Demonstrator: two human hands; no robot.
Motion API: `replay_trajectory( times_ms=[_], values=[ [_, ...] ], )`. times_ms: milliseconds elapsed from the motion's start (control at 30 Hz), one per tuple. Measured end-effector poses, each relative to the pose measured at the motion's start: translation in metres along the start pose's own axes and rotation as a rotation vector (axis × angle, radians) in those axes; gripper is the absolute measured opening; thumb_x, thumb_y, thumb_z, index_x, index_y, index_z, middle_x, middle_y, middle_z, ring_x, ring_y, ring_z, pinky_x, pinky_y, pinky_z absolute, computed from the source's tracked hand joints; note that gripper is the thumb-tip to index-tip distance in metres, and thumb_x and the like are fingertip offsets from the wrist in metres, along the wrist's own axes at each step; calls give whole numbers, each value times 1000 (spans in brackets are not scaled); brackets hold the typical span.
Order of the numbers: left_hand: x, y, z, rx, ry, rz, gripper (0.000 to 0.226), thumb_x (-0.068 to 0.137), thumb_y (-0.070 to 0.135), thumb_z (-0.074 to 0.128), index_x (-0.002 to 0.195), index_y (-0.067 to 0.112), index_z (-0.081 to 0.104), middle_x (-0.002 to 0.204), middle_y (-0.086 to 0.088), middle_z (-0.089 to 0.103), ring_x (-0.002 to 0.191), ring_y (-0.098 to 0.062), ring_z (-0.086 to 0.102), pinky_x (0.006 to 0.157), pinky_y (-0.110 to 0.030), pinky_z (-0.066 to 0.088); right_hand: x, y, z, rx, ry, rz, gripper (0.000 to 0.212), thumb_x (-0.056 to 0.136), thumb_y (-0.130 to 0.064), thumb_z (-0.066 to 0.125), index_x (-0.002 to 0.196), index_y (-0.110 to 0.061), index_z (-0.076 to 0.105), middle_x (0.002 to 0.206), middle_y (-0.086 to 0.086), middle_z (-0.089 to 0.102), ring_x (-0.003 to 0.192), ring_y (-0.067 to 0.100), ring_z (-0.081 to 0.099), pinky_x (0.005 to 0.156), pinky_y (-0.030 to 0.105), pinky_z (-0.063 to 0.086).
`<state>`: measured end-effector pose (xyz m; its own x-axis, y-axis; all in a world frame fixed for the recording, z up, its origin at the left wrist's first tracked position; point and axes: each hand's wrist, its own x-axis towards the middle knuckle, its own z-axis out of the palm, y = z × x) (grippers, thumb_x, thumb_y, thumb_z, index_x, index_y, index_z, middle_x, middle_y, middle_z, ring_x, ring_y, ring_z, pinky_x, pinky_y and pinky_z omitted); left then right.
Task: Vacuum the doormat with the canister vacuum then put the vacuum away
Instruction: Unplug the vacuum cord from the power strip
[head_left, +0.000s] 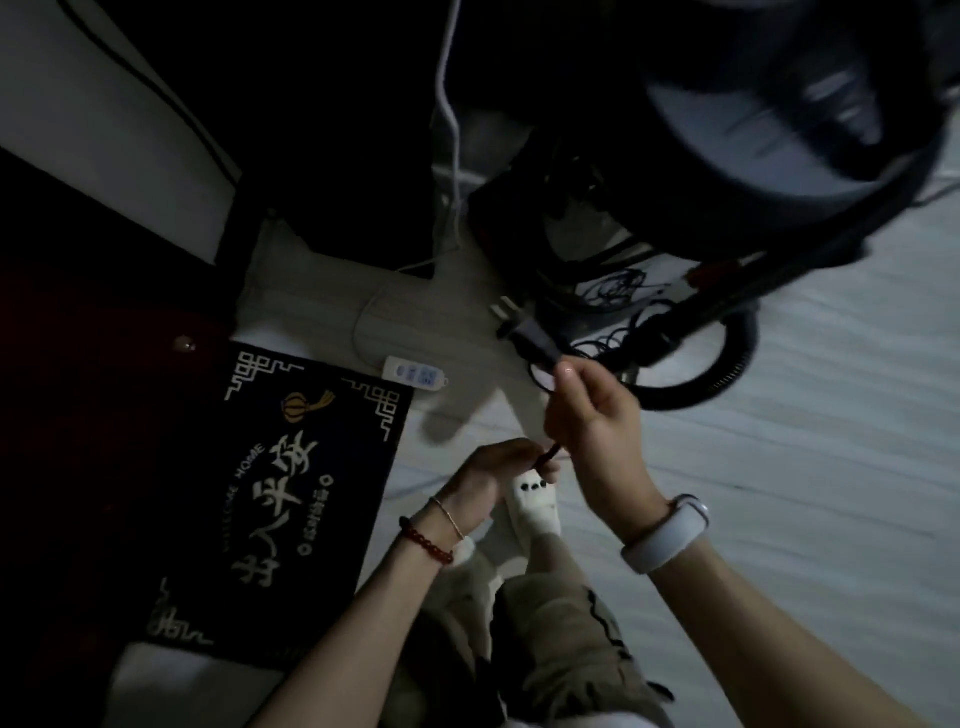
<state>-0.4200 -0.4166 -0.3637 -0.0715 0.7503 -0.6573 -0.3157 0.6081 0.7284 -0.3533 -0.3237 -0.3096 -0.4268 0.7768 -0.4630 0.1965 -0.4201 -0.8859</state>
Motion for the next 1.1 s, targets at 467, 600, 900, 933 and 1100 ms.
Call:
replay_trajectory(
  times_ms=[467,600,900,933,1100],
  values=[
    [-142,98,127,-592,226,53,26,99,14,32,80,11,49,60,0,53,56,-15,60,69,-40,57,-162,-11,-149,-636,-424,23,43,87,-32,30,94,-7,64,89,-1,60,86,16,56,82,26,40],
    [-138,102,181,-559,297,35,26,99,14,34,79,10,49,69,-5,53,60,-13,65,69,-33,58,-177,-19,-213,-849,-188,-207,55,95,-47,23,86,-6,58,78,7,54,75,25,50,70,32,38],
    [-106,136,326,-578,264,-68,28,100,22,35,91,7,58,74,-2,70,66,-14,69,84,-37,48,-209,-99,-325,-729,181,-536,32,94,-22,39,80,-2,60,68,10,59,58,12,50,55,23,37],
    [-108,139,334,-544,234,-53,29,100,24,34,100,8,57,84,-4,69,75,-16,68,87,-36,47,-209,-112,-325,-622,131,-505,28,94,-19,40,83,-1,59,71,9,59,59,3,47,56,18,37],
    [-117,147,362,-386,73,-21,34,97,19,35,126,8,48,132,-25,50,124,-37,47,108,-47,31,-209,-185,-322,-281,-62,-303,17,96,-9,42,92,-6,58,69,-15,53,59,-5,52,58,10,37]
  ],
)
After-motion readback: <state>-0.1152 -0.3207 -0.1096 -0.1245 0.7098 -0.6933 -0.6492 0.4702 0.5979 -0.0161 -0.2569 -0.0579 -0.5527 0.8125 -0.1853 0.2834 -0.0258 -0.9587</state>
